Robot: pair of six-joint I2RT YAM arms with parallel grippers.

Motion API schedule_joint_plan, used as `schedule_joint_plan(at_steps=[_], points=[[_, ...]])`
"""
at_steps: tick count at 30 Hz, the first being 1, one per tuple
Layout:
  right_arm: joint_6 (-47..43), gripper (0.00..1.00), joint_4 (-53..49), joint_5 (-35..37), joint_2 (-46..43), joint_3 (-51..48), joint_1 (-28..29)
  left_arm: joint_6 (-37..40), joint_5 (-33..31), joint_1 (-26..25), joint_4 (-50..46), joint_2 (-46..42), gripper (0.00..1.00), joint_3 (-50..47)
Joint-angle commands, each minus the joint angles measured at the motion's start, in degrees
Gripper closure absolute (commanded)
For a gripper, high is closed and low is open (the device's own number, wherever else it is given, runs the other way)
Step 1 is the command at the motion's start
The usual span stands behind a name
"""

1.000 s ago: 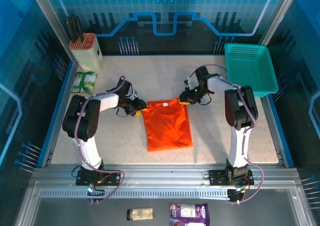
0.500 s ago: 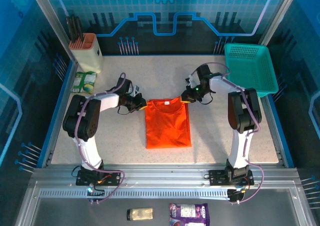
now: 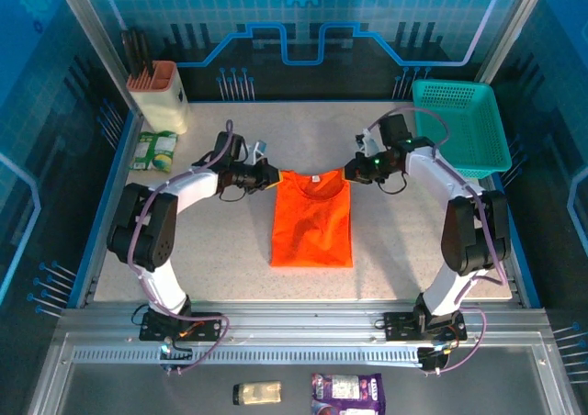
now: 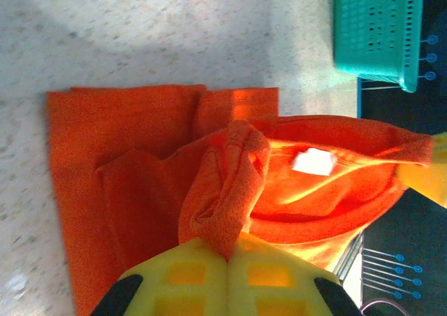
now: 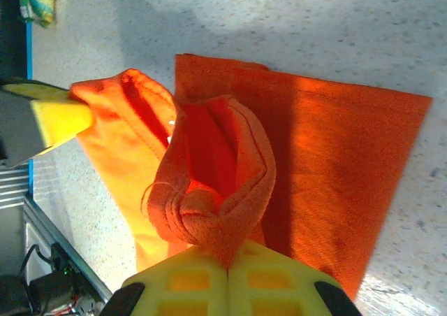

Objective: Fold the inside-out t-shirt

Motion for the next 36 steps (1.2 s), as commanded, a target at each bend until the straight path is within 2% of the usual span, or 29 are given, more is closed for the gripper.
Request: schedule_joint_plan(at_steps=[1, 5, 9, 13, 19, 26, 29, 31, 36], points=[[0.90, 1.00, 2.67, 0.61, 2.57, -0.91, -2.59, 2.48, 2.99, -0.17, 1.51, 3.54, 1.00, 4.27], [0.72, 1.00, 5.89, -0.47, 8.86, 0.77, -4.56, 3.66, 2.35, -0.12, -0.22, 9.21, 1.00, 9.34], [0.03, 1.00, 6.37, -1.15, 15.89, 4.67, -5.55, 5.45, -2.61, 0.00, -6.33, 13.66, 1.00, 14.22], [0.67, 1.00, 6.04, 2.09, 19.33, 6.80, -5.97, 5.17, -1.54, 0.09, -5.83, 16.29, 1.00, 15.93], [1.60, 1.00, 5.75, 0.74, 17.24, 6.60, -5.93, 3.59, 2.50, 0.09, -0.50, 14.42, 1.00, 14.51], [1.67, 1.00, 2.35, -2.40, 4.60, 1.71, -5.19, 3.39, 10.75, -0.17, 5.92, 7.76, 1.00, 10.20], [2.37, 1.00, 4.13, -0.76, 0.59, -1.55, -5.55, 4.04, 12.51, -0.35, 7.03, 8.97, 1.00, 11.54], [3.43, 1.00, 5.84, 2.86, 2.41, -2.67, -6.26, 5.02, 11.80, -0.33, 4.67, 12.99, 1.00, 15.56], [5.34, 1.00, 9.69, 6.62, 12.72, -0.08, -7.47, 5.09, 10.20, -0.35, 2.10, 24.12, 1.00, 25.72]])
